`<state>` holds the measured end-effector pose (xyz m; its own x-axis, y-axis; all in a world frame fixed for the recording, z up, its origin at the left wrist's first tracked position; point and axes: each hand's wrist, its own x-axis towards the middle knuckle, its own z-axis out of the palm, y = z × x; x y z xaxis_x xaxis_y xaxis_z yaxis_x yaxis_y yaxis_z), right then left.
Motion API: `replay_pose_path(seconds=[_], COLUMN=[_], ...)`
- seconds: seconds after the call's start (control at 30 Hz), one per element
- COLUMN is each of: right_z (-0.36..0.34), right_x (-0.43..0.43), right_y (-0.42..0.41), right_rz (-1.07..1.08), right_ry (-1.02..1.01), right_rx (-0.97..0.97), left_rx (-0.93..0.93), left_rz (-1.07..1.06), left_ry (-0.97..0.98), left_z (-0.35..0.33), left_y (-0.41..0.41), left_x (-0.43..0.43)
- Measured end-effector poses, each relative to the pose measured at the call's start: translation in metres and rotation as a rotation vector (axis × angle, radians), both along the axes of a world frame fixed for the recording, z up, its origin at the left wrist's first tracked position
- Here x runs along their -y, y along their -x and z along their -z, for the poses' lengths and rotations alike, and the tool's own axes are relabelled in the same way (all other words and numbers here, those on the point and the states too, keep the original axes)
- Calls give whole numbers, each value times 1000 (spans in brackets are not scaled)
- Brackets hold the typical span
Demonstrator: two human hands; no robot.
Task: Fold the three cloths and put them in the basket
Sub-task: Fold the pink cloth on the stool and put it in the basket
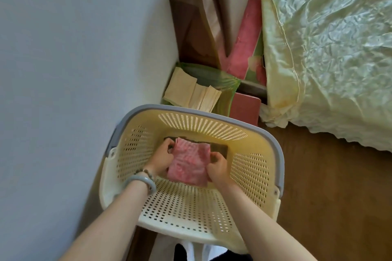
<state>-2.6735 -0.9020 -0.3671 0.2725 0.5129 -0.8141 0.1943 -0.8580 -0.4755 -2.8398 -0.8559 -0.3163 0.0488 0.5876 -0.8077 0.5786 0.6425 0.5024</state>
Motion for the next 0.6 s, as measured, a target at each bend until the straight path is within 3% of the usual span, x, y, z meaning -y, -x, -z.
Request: replay_pose_path(seconds=[0.23, 0.5, 0.6], right_z=[42, 72, 76], right_x=[-6, 2, 0], right_y=[-6, 4, 0], right_rz=[25, 17, -16], right_ry=[-43, -44, -8], right_rx=[91, 114, 142], left_rx=[23, -145, -171], left_rz=[68, 196, 194], left_ry=[38, 49, 19], left_z=[65, 124, 116], left_y=[-3, 3, -4], left_x=[-11, -7, -7])
